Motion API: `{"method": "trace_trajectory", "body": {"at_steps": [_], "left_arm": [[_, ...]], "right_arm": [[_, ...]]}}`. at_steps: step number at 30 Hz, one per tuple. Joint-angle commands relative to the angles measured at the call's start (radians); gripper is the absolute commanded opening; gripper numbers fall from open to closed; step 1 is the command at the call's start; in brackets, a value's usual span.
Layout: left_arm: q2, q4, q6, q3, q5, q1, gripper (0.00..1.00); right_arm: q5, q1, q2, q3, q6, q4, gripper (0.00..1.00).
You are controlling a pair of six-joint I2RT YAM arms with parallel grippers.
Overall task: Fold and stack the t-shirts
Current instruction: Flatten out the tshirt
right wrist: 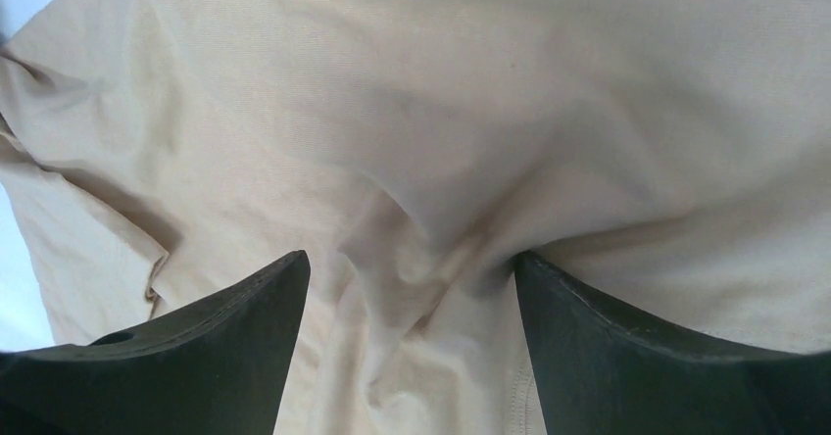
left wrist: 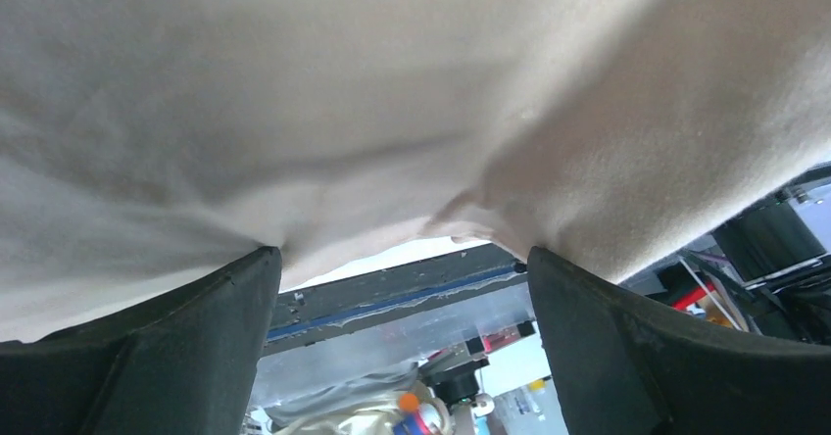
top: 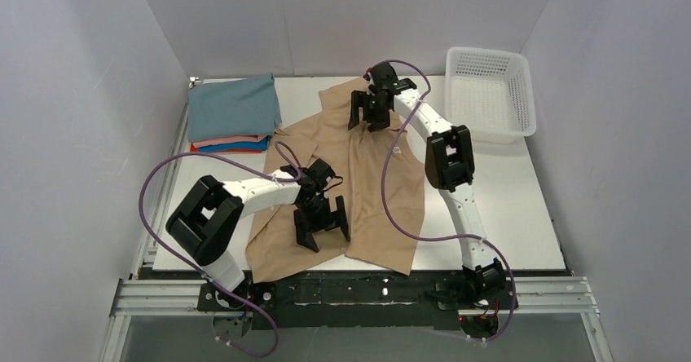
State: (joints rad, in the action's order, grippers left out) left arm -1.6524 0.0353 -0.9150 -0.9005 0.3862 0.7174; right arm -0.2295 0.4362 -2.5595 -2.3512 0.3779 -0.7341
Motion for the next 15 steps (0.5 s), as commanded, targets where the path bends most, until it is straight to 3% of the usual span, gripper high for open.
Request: {"method": "trace_trajectory", "body": {"at_steps": [1,6,11,15], "left_arm": [[0.035,0.142,0.07,0.008,-0.159,0.015,0.98],[0.206,0.245,0.125,-0.003,-0.248,0.014,0.98],[0.329,0.33,0.157,-0.03,-0.385,0.008,0.98],[0.33,0.404,0.178,-0.107,-0.497,-0.053,0.98]], "right_arm": [[0.04,-0.012,0.109,-0.021,-0.069,-0.051,0.86],[0.145,-0.011,0.389,0.184,-0.109,-0.041,0.89],[0.116,-0.006,0.67,0.642,-0.063,0.036,0.89],[0.087,0.008,0.791,0.923,-0.007,0.183,0.89]]}}
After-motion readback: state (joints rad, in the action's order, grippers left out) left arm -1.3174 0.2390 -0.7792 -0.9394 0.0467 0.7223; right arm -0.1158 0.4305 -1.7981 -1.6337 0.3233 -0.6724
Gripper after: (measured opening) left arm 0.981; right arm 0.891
